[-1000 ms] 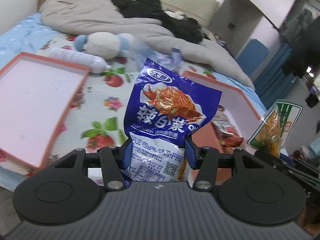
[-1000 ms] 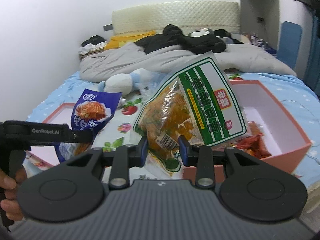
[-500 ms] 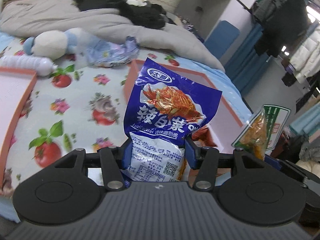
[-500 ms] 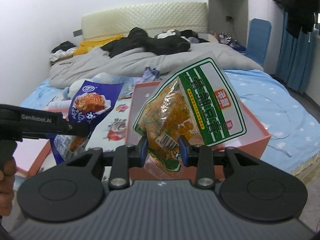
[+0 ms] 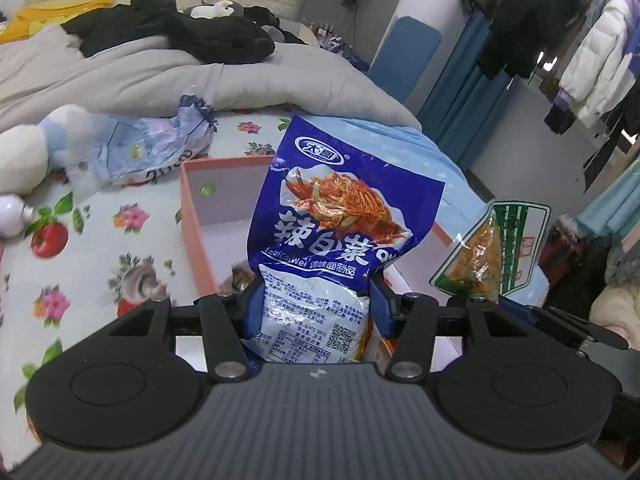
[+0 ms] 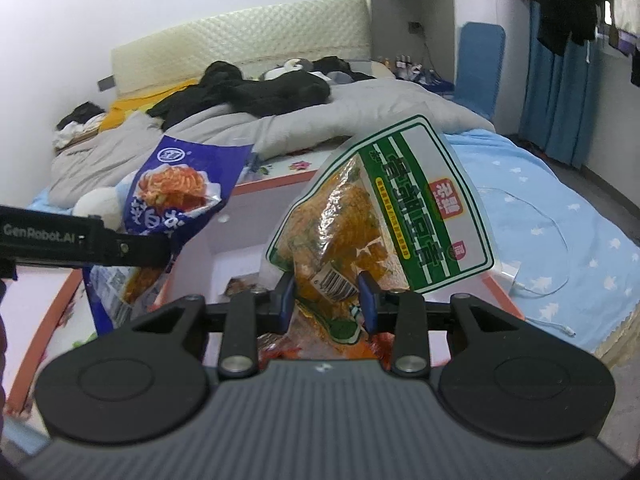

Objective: Organize snacks
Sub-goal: 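Carry both held bags over the deeper pink box, then open both tools to drop the bags into the box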

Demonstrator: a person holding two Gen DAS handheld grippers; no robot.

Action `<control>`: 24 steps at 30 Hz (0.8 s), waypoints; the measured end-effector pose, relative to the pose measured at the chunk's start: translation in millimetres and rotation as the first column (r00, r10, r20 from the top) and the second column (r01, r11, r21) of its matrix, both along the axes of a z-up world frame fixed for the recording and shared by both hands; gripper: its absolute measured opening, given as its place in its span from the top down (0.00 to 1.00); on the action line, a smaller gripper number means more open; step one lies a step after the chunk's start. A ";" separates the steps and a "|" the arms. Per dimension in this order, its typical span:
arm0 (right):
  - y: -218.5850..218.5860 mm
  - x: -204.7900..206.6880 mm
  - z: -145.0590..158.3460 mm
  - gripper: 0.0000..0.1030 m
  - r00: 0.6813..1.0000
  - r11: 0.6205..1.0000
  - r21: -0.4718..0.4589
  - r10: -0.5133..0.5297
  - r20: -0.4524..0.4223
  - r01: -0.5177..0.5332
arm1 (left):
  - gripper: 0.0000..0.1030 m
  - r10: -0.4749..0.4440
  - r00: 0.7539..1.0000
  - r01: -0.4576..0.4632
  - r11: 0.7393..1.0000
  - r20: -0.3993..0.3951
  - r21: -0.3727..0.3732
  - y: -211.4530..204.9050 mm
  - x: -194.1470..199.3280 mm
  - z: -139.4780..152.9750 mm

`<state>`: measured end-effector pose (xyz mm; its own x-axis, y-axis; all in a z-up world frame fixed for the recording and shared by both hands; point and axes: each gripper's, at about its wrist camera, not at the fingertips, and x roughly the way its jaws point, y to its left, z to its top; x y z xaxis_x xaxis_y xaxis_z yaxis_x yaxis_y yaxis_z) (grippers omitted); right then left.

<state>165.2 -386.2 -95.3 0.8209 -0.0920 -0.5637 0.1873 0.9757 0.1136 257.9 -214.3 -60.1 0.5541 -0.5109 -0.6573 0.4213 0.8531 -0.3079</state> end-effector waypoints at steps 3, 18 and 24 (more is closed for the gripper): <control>-10.3 14.0 -8.5 0.64 1.000 1.000 0.021 -0.013 -0.021 0.014 | 0.43 -0.045 0.999 0.046 0.999 -0.018 0.027 -17.1 25.0 -4.3; -25.8 75.3 -42.7 0.61 0.975 0.999 0.042 0.026 -0.219 -0.017 | 0.43 0.011 0.988 0.012 0.989 -0.157 0.148 -30.8 102.6 -50.7; -28.9 67.6 -44.9 0.40 0.976 0.997 0.070 -0.002 -0.219 0.018 | 0.20 -0.006 0.988 0.027 0.991 -0.152 0.133 -28.6 97.2 -48.0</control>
<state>232.9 -415.1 -140.2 0.6765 -0.0529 -0.7345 0.2250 0.9646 0.1378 355.1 -242.9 -108.2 0.4358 -0.4208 -0.7956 0.3931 0.8842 -0.2524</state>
